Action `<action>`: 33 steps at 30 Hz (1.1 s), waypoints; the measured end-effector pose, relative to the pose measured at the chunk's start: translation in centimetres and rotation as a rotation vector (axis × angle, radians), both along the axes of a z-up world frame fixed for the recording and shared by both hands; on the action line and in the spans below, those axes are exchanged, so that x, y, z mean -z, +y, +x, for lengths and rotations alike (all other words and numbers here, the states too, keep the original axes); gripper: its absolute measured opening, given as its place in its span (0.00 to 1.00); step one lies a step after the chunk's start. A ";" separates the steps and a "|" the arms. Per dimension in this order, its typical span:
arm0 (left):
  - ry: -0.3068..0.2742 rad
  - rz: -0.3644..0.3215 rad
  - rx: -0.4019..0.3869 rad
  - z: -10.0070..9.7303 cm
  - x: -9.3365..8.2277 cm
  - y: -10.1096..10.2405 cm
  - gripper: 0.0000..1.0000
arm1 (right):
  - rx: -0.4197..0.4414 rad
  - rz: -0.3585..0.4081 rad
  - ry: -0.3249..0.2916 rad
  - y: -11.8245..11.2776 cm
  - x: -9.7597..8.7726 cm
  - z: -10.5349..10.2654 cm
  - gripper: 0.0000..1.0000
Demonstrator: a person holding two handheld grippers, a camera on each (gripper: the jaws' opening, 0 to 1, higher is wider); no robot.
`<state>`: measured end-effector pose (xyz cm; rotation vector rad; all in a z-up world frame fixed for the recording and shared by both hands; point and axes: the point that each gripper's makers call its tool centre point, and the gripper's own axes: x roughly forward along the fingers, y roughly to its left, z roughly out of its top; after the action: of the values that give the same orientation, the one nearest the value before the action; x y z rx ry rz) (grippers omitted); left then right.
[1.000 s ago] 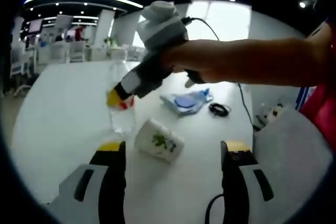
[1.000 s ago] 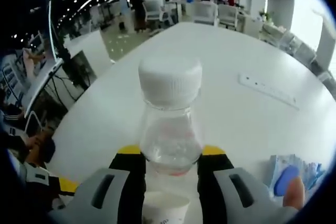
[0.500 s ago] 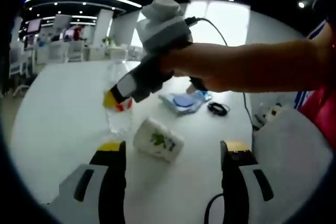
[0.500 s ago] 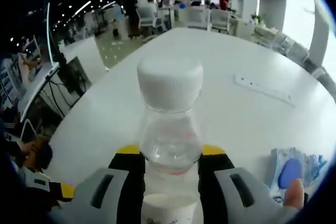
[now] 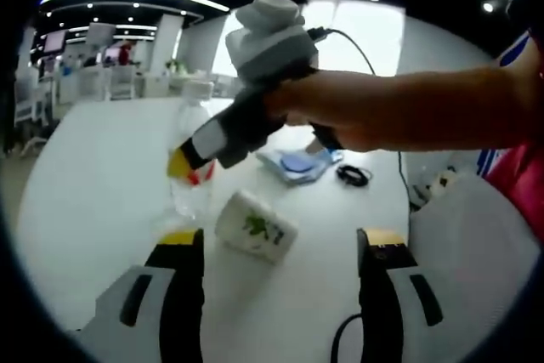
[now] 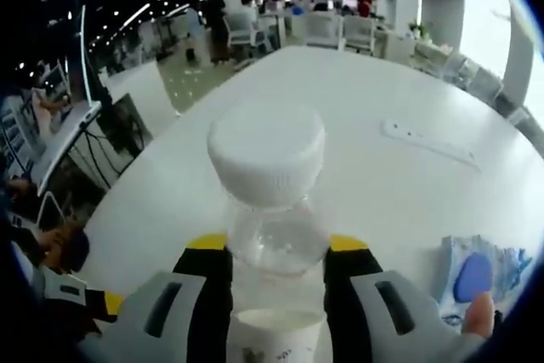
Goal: Arrange the tabletop items into an orderly group along one side of the table until the central work area is clear of visible clutter.
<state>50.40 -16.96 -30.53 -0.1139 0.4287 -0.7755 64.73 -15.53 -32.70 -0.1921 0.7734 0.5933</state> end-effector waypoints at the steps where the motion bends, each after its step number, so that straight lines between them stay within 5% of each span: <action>1: 0.001 0.001 0.000 0.0 0.0 0.0 0.70 | -0.001 0.001 -0.003 0.0 -0.1 0.0 0.42; 17: 0.011 0.016 -0.004 -0.7 0.3 -0.2 0.70 | -0.008 0.035 -0.020 -0.8 -0.9 -0.9 0.47; 33: 0.004 0.027 -0.016 -0.6 -0.1 0.1 0.70 | -0.020 0.061 -0.074 -1.6 -2.1 -1.1 0.66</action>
<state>49.80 -16.85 -30.46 -0.0939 0.4418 -0.7537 63.58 -17.17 -30.57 -0.1648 0.6814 0.6241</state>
